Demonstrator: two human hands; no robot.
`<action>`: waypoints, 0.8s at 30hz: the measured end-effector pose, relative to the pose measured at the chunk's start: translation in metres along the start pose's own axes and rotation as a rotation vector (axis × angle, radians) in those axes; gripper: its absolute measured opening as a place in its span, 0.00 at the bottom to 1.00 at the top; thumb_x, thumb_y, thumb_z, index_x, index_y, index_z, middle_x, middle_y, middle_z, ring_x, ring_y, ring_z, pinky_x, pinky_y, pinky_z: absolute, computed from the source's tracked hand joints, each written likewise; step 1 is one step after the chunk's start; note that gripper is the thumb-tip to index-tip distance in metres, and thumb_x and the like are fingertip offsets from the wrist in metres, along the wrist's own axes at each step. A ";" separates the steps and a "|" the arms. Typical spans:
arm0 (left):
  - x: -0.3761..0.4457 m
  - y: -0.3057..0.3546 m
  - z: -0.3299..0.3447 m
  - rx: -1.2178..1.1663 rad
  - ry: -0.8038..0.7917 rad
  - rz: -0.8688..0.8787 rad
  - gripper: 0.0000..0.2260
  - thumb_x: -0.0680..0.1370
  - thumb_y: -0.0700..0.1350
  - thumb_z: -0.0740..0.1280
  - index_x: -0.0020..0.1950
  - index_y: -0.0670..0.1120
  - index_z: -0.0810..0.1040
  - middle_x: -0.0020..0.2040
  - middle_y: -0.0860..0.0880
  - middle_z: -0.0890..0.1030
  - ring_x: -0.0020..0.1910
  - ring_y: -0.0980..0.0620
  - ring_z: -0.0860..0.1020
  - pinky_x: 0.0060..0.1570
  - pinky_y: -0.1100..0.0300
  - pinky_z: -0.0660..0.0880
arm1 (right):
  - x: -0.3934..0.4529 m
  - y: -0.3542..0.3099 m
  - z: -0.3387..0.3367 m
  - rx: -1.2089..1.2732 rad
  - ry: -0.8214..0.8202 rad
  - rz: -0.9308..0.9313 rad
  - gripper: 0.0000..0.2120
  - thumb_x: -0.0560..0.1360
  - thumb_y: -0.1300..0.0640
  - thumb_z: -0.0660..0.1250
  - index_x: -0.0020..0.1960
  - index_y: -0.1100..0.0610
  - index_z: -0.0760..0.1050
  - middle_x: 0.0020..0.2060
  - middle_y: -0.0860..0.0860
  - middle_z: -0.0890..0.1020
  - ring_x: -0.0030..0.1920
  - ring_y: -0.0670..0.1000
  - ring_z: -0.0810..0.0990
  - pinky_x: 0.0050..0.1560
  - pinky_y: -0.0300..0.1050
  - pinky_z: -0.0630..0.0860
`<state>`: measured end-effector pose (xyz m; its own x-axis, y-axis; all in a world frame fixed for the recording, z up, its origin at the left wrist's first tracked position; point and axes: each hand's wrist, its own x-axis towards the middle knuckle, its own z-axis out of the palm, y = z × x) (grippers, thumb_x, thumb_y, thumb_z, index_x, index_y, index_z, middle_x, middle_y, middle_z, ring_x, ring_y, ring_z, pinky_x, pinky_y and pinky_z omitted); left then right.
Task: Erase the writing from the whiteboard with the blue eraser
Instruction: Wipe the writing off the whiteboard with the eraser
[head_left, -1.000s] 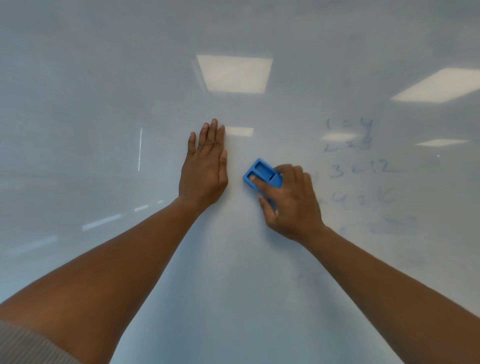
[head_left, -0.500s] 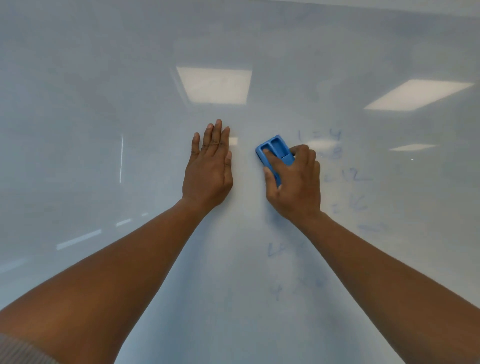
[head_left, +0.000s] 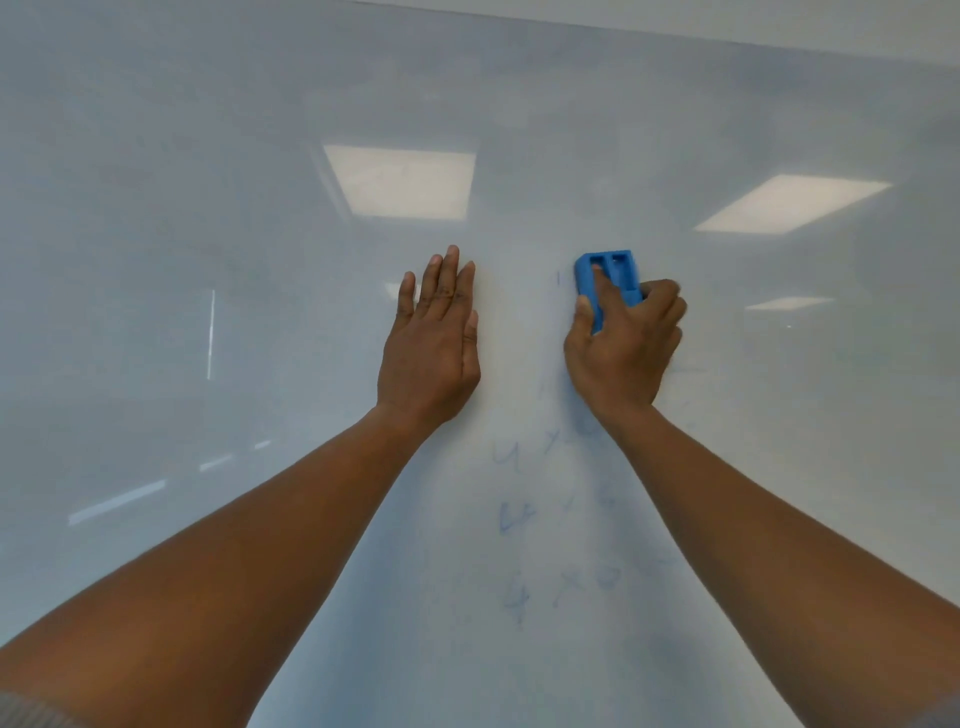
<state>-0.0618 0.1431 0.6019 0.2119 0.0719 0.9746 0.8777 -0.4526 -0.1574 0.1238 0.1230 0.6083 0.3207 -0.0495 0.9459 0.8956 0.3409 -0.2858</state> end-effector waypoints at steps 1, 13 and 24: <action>0.001 0.001 0.001 0.007 0.001 0.002 0.24 0.84 0.48 0.45 0.80 0.43 0.53 0.81 0.46 0.52 0.80 0.50 0.48 0.78 0.52 0.42 | -0.008 -0.003 0.000 0.013 -0.017 -0.091 0.18 0.75 0.52 0.65 0.64 0.52 0.77 0.52 0.61 0.71 0.52 0.63 0.70 0.49 0.55 0.69; 0.000 0.001 0.008 0.051 0.032 0.011 0.24 0.84 0.46 0.47 0.80 0.42 0.54 0.81 0.45 0.53 0.80 0.50 0.50 0.78 0.52 0.44 | 0.034 0.048 -0.016 -0.107 0.013 0.180 0.18 0.78 0.51 0.63 0.67 0.51 0.75 0.58 0.59 0.69 0.58 0.60 0.68 0.56 0.54 0.68; 0.001 0.004 0.008 0.085 0.028 -0.008 0.24 0.84 0.47 0.46 0.80 0.42 0.54 0.80 0.45 0.54 0.80 0.49 0.49 0.78 0.54 0.42 | -0.033 0.009 -0.006 0.008 -0.070 -0.214 0.18 0.74 0.52 0.65 0.64 0.51 0.78 0.52 0.60 0.73 0.50 0.62 0.71 0.47 0.54 0.69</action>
<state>-0.0552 0.1485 0.6007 0.1934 0.0494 0.9799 0.9128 -0.3753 -0.1612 0.1232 0.1217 0.5732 0.1009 -0.0560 0.9933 0.9383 0.3373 -0.0763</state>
